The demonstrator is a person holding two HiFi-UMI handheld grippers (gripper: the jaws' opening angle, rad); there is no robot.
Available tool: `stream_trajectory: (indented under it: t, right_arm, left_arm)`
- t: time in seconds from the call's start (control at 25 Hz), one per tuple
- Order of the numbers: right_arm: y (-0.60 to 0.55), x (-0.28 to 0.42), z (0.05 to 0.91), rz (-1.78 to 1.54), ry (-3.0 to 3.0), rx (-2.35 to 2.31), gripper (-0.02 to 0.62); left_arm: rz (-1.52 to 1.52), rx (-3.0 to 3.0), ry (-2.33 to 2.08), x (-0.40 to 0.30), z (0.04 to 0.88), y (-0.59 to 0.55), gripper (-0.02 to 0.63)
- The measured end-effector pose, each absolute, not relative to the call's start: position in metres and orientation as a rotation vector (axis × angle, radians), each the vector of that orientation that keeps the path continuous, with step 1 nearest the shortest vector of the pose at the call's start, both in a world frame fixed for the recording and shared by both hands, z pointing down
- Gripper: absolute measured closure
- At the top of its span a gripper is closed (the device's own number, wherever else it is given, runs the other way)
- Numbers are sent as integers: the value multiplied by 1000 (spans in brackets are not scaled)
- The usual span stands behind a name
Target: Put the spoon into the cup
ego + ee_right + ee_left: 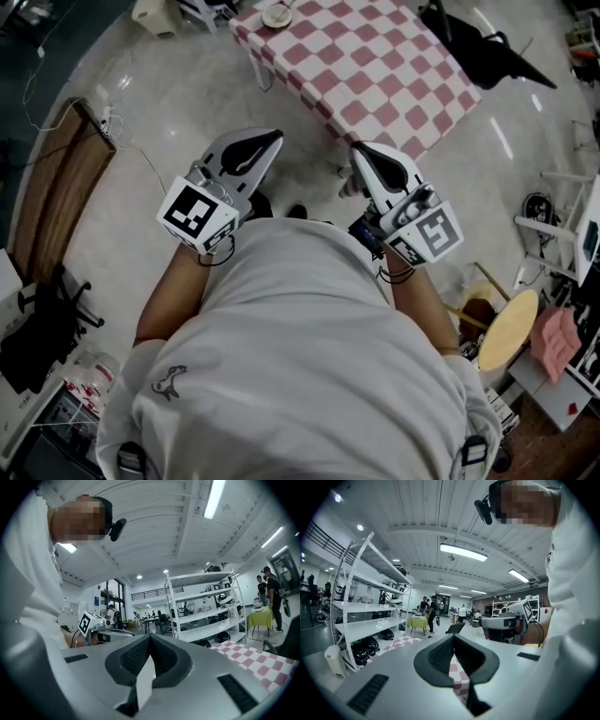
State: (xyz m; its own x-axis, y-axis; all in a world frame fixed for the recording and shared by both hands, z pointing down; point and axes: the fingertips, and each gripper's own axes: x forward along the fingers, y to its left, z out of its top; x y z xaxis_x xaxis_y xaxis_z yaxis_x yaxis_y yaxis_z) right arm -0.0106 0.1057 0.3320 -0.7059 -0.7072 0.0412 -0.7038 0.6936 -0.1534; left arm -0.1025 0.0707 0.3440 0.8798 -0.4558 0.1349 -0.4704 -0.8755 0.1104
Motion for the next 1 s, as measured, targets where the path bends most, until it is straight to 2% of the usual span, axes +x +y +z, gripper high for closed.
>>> stream_trajectory:
  t: [1.0]
  right_arm:
    - [166, -16, 330, -214, 2895, -1131, 563]
  left_arm:
    - [130, 2903, -811, -111, 337, 136, 592]
